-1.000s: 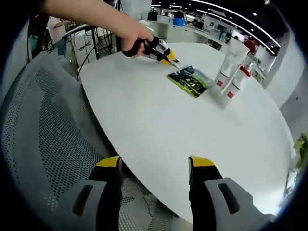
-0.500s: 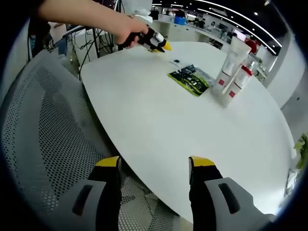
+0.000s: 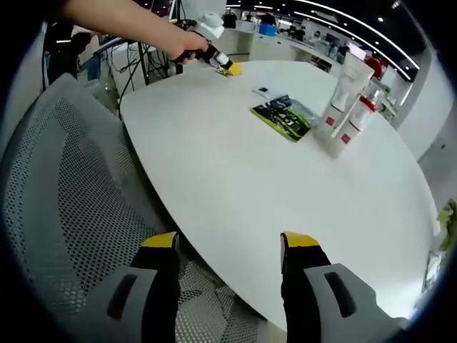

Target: Arrange the skincare products in the storage area until every visible bottle or jar stands upright without overlapping.

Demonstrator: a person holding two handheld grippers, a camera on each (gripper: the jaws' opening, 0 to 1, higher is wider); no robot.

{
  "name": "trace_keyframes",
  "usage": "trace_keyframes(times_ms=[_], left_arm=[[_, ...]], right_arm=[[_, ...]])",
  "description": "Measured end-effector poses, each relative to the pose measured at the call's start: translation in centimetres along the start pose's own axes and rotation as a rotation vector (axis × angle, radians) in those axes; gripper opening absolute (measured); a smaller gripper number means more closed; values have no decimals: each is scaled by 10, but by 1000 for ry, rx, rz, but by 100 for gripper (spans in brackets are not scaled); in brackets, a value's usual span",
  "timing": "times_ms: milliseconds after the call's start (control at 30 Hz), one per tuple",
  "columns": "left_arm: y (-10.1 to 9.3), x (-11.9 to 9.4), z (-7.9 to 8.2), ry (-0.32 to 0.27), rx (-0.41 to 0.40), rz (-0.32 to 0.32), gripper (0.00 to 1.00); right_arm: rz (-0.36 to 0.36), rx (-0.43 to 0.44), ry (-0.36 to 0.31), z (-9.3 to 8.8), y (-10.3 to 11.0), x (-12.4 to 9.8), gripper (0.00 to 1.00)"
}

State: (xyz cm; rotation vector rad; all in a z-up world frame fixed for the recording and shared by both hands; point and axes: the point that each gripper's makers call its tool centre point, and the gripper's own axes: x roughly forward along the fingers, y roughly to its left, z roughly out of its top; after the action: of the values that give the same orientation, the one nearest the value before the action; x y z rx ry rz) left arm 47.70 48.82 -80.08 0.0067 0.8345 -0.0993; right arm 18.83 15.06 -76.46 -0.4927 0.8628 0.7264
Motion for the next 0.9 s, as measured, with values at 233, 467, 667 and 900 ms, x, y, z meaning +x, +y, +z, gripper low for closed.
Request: trace_keyframes(times_ms=[233, 467, 667, 900], left_arm=[[-5, 5, 7, -29, 19, -45, 55], [-9, 2, 10, -45, 62, -72, 40], [-10, -4, 6, -29, -18, -99, 3], [-22, -12, 8, -67, -73, -149, 27]], right_arm=[[-3, -2, 10, -2, -1, 1, 55], [-1, -4, 17, -3, -1, 1, 54], [-6, -6, 16, -3, -1, 1, 54], [-16, -7, 11, -1, -3, 0, 55]])
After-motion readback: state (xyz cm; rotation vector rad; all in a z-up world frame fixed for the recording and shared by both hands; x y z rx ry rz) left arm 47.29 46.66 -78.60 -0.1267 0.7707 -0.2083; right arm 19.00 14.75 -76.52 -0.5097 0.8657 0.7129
